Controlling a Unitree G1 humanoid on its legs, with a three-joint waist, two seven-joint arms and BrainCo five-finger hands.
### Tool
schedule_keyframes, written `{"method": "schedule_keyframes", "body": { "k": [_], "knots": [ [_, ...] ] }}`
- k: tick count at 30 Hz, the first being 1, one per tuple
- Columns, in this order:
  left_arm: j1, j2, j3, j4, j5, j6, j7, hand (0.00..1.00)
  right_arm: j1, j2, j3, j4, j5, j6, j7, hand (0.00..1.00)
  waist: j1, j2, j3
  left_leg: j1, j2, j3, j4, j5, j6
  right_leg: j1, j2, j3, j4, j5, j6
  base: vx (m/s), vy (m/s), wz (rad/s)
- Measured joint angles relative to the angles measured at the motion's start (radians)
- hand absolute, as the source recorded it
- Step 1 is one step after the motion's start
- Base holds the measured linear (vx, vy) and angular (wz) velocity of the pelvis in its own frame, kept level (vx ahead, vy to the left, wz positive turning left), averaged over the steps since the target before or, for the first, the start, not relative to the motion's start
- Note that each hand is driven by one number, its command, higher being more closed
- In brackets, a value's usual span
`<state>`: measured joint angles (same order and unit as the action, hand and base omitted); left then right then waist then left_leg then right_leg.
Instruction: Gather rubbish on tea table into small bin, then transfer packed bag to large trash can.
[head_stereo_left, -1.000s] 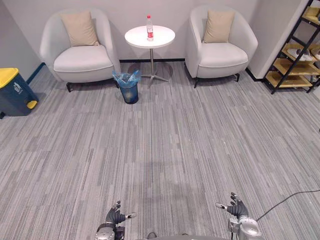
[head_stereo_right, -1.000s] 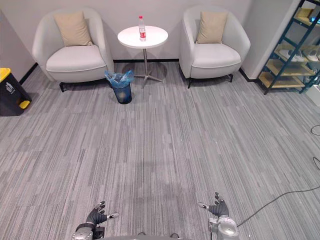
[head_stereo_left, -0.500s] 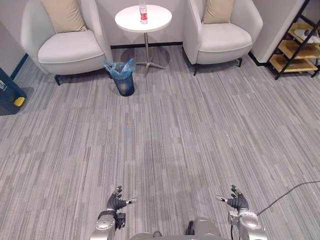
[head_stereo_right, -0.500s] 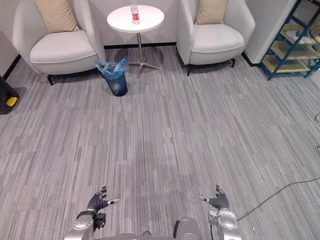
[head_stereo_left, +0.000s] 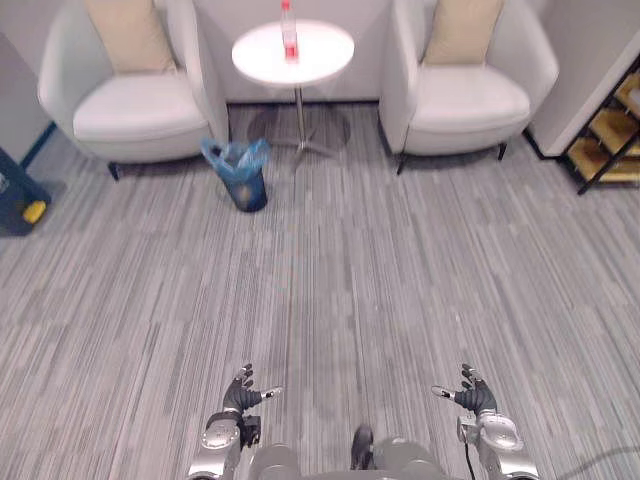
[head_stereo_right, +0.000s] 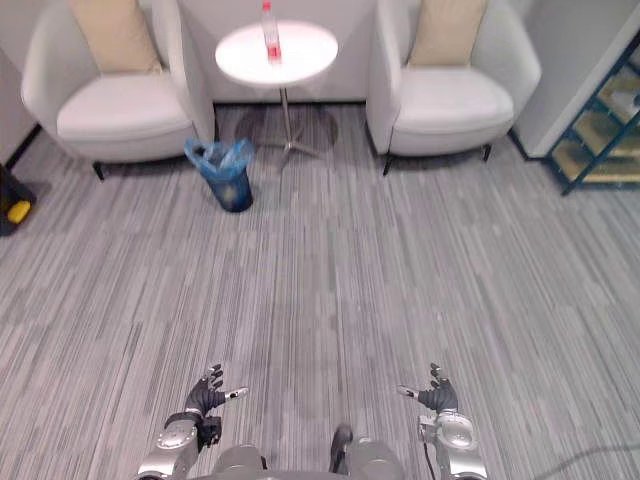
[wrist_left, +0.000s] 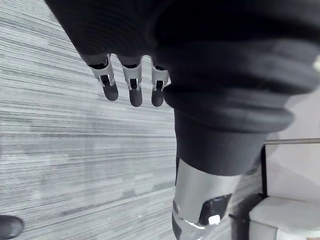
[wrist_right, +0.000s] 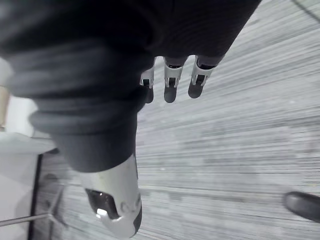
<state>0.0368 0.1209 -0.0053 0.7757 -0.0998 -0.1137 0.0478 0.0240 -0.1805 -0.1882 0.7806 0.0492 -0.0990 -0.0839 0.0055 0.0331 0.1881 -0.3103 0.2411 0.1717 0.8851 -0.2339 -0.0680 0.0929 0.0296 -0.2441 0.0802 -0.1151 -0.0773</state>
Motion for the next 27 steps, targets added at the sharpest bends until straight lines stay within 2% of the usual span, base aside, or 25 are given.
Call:
{"method": "schedule_keyframes", "body": {
  "k": [1,2,3,4,5,6,7,9,10,11,12,13,14,15,16,17,19,21,22,23,24,25,26,27],
  "knots": [
    [-0.006,-0.002,-0.001,-0.002,-0.002,0.0,0.0,0.0,0.005,0.004,-0.01,0.001,0.001,0.001,-0.003,0.0,0.012,-0.005,0.008,-0.022,-0.056,0.002,-0.177,0.002,-0.001,0.035,-0.029,0.014,-0.018,-0.01,0.016,0.3,0.108,-0.28],
    [-0.005,-0.005,-0.001,-0.003,-0.002,0.001,0.0,0.0,0.007,0.003,-0.015,0.002,0.001,0.001,-0.004,0.0,0.011,-0.013,0.012,-0.024,-0.093,-0.005,-0.308,0.015,-0.01,0.055,-0.046,0.019,-0.028,-0.024,0.034,0.31,0.128,-0.23],
    [-0.006,-0.009,-0.001,-0.003,-0.002,0.001,0.0,0.0,0.008,0.001,-0.022,0.002,0.001,0.001,-0.005,0.0,0.011,-0.009,0.01,-0.025,-0.116,-0.01,-0.411,0.034,-0.027,0.066,-0.053,0.022,-0.035,-0.035,0.044,0.34,0.189,-0.14],
    [-0.005,-0.018,-0.001,-0.004,-0.002,0.0,0.0,0.0,0.008,-0.004,-0.037,0.007,0.002,0.001,-0.006,0.0,0.012,0.014,0.005,-0.02,-0.138,-0.033,-0.605,0.1,-0.025,0.086,-0.051,0.031,-0.042,-0.057,0.059,0.44,0.278,-0.25],
    [0.002,-0.02,-0.001,-0.004,-0.002,0.001,0.001,0.0,0.007,-0.005,-0.039,0.024,0.001,0.002,-0.008,0.0,0.019,0.032,0.003,-0.005,-0.139,-0.047,-0.7,0.202,-0.016,0.103,-0.043,0.049,-0.041,-0.085,0.077,0.46,0.299,-0.36],
    [0.009,-0.016,-0.001,-0.004,-0.002,0.001,0.001,0.0,0.007,0.0,-0.035,0.03,0.001,0.007,-0.008,0.0,0.028,0.031,0.0,0.009,-0.144,-0.042,-0.706,0.258,0.002,0.115,-0.049,0.064,-0.039,-0.099,0.086,0.41,0.235,-0.43],
    [0.015,-0.006,-0.001,-0.004,-0.002,0.001,0.003,0.0,0.008,0.013,-0.015,0.03,0.001,0.013,-0.007,0.0,0.039,0.001,-0.009,0.013,-0.177,-0.038,-0.692,0.281,0.027,0.122,-0.078,0.085,-0.039,-0.122,0.107,0.41,0.173,-0.3],
    [0.015,0.0,-0.003,-0.005,-0.001,0.002,0.0,0.0,0.002,0.017,0.003,0.03,-0.002,0.014,-0.003,0.0,0.037,-0.041,-0.015,-0.04,-0.224,-0.039,-0.597,0.221,0.086,0.106,-0.131,0.09,0.005,-0.149,0.139,0.4,0.144,0.01],
    [0.013,-0.002,-0.004,-0.005,-0.001,0.002,-0.001,0.0,0.001,0.016,0.003,0.031,-0.002,0.015,-0.003,0.0,0.039,-0.045,-0.016,-0.047,-0.23,-0.032,-0.569,0.194,0.092,0.091,-0.142,0.101,0.043,-0.156,0.141,0.46,0.2,-0.01],
    [0.014,-0.003,-0.004,-0.005,-0.001,0.003,-0.001,0.0,-0.005,0.014,0.002,0.038,-0.004,0.017,-0.001,0.0,0.041,-0.045,-0.016,-0.03,-0.239,-0.021,-0.552,0.158,0.098,0.045,-0.162,0.142,0.171,-0.168,0.157,0.54,0.244,-0.16],
    [0.032,0.002,-0.004,-0.004,-0.001,0.01,-0.001,0.0,-0.013,0.016,0.002,0.051,-0.013,0.017,0.001,0.0,0.039,-0.046,-0.016,0.018,-0.252,-0.005,-0.567,0.129,0.106,-0.017,-0.187,0.178,0.357,-0.16,0.201,0.54,0.247,-0.19],
    [0.033,0.004,-0.004,-0.004,-0.001,0.011,-0.001,0.0,-0.016,0.016,0.003,0.059,-0.013,0.017,0.001,0.0,0.038,-0.046,-0.016,0.049,-0.263,-0.004,-0.578,0.116,0.11,-0.054,-0.199,0.195,0.456,-0.139,0.258,0.48,0.183,-0.08],
    [0.039,0.011,-0.006,-0.003,-0.001,0.014,-0.001,0.0,-0.016,0.018,0.005,0.061,-0.015,0.019,0.002,0.0,0.037,-0.048,-0.017,0.113,-0.279,-0.005,-0.602,0.093,0.12,-0.111,-0.218,0.219,0.636,-0.101,0.346,0.5,0.14,-0.03],
    [0.044,0.019,-0.019,-0.002,-0.001,0.017,0.001,0.0,-0.015,0.019,0.009,0.064,-0.02,0.019,0.003,0.0,0.036,-0.046,-0.017,0.177,-0.287,-0.007,-0.628,0.076,0.128,-0.17,-0.232,0.209,0.783,-0.113,0.323,0.49,0.116,-0.03],
    [0.045,0.02,-0.02,-0.002,-0.001,0.017,0.001,0.0,-0.015,0.019,0.009,0.064,-0.02,0.019,0.003,0.0,0.036,-0.046,-0.017,0.179,-0.288,-0.007,-0.63,0.075,0.128,-0.172,-0.233,0.208,0.79,-0.114,0.322,0.48,0.071,0.05],
    [0.046,0.039,-0.033,-0.002,-0.001,0.017,0.001,0.0,-0.012,0.018,0.011,0.066,-0.021,0.019,0.006,0.0,0.026,-0.045,-0.018,0.27,-0.293,-0.021,-0.674,0.066,0.136,-0.247,-0.243,0.143,0.876,-0.161,0.235,0.48,0.012,0.22],
    [0.031,0.041,-0.032,0.005,-0.002,0.017,0.001,0.0,-0.017,0.014,0.012,0.067,-0.022,0.019,0.01,0.0,0.005,-0.039,-0.015,0.335,-0.275,-0.04,-0.704,0.068,0.131,-0.332,-0.233,0.054,0.802,-0.209,0.15,0.5,-0.058,0.34],
    [0.021,0.035,-0.031,0.012,-0.002,0.018,0.002,0.0,-0.016,0.008,0.013,0.071,-0.022,0.019,0.016,0.0,0.004,-0.024,-0.009,0.37,-0.241,-0.041,-0.698,0.074,0.122,-0.388,-0.2,0.021,0.671,-0.211,0.137,0.33,-0.106,0.14],
    [0.021,0.03,-0.031,0.014,-0.002,0.017,0.001,0.0,-0.014,0.003,0.022,0.07,-0.022,0.019,0.02,0.0,-0.006,-0.01,-0.011,0.398,-0.212,-0.058,-0.7,0.073,0.121,-0.418,-0.166,0.022,0.531,-0.188,0.129,0.45,-0.188,0.44],
    [0.02,0.029,-0.031,0.02,-0.002,0.016,0.002,0.0,-0.01,0.003,0.03,0.071,-0.022,0.02,0.02,0.0,-0.028,-0.008,-0.011,0.431,-0.193,-0.089,-0.72,0.072,0.117,-0.431,-0.145,0.041,0.363,-0.11,0.133,0.47,-0.214,0.62],
    [0.022,0.03,-0.031,0.022,-0.001,0.016,0.002,0.0,-0.006,0.004,0.031,0.07,-0.021,0.02,0.021,0.0,-0.038,-0.016,-0.015,0.447,-0.192,-0.095,-0.729,0.068,0.096,-0.425,-0.135,0.06,0.266,-0.047,0.142,0.6,-0.3,0.84],
    [0.023,0.035,-0.032,0.029,0.005,0.015,0.002,0.0,0.021,0.004,0.029,0.068,-0.021,0.02,0.02,0.0,-0.046,-0.049,-0.029,0.487,-0.2,-0.119,-0.737,0.026,0.01,-0.418,-0.14,0.111,0.131,0.205,0.138,0.53,-0.28,0.57],
    [0.018,0.021,-0.03,0.055,0.007,0.016,0.003,0.0,0.029,-0.005,0.027,0.074,-0.021,0.021,0.02,0.0,-0.045,-0.033,-0.029,0.507,-0.177,-0.131,-0.734,0.005,-0.011,-0.424,-0.127,0.107,0.175,0.205,0.076,0.62,-0.326,0.33],
    [0.011,0.008,-0.029,0.07,0.009,0.018,0.003,0.0,0.019,-0.014,0.026,0.078,-0.021,0.03,0.02,0.0,-0.033,-0.002,-0.038,0.504,-0.138,-0.141,-0.718,0.002,-0.016,-0.437,-0.101,0.1,0.234,0.167,0.071,0.4,-0.223,0.1]
  ]
}}
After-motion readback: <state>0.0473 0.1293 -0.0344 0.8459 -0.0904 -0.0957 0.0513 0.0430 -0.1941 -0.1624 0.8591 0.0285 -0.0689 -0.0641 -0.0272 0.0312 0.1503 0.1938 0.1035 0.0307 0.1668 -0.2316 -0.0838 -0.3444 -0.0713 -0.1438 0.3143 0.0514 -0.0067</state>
